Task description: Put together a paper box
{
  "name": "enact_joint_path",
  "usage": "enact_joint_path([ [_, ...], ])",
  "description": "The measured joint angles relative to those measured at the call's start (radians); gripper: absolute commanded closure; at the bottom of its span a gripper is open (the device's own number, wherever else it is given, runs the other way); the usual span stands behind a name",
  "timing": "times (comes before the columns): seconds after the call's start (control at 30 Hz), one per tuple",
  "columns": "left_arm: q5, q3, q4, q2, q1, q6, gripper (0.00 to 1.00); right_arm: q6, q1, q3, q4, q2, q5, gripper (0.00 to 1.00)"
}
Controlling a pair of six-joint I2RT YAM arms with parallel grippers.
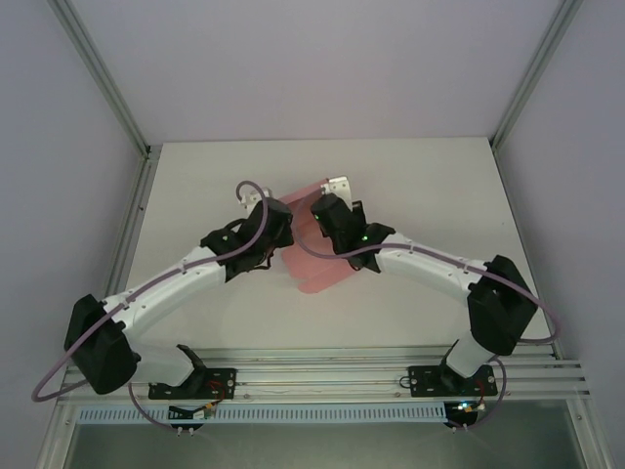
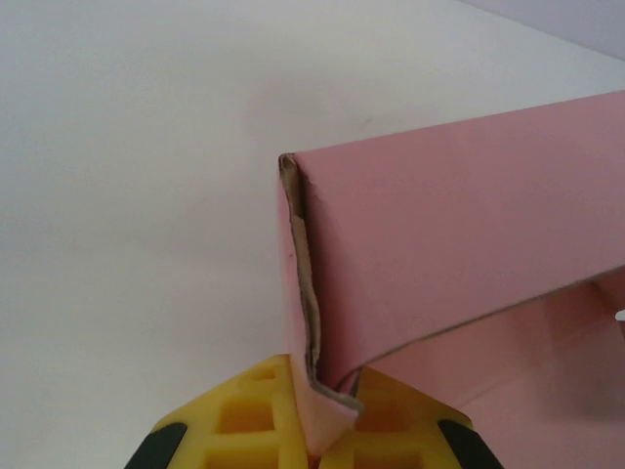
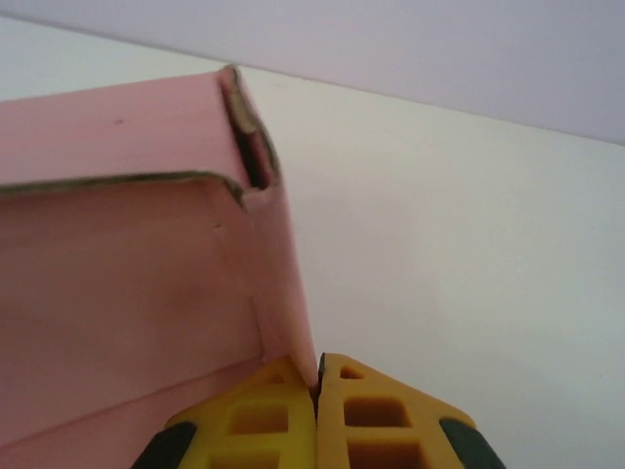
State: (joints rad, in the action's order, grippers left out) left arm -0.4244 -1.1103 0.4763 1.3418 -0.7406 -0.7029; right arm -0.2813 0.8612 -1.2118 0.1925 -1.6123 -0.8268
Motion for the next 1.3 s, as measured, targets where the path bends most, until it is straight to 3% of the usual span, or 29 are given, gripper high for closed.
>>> enact_joint_path([
  [0.23,0.017,-0.060,0.119,0.045,-0.037,-0.167,1.00,-0.198,-0.003,-0.133,0.215,-0.097,-0.063,1.00],
  [0.4,0.019,-0.089,0.154,0.071,-0.056,-0.203,1.00,-0.257,-0.005,-0.175,0.273,-0.146,-0.083,1.00],
  [0.8,-0.025,-0.081,0.177,0.069,-0.056,-0.163,1.00,0.014,-0.107,0.138,-0.083,0.100,0.374,0.78],
  [1.03,-0.026,-0.057,0.174,0.036,-0.055,-0.142,1.00,0.066,-0.119,0.153,-0.095,0.117,0.422,0.75],
  [1.3,-0.003,-0.043,0.136,0.030,-0.055,-0.134,1.00,0.098,-0.118,0.143,-0.102,0.109,0.349,0.69],
])
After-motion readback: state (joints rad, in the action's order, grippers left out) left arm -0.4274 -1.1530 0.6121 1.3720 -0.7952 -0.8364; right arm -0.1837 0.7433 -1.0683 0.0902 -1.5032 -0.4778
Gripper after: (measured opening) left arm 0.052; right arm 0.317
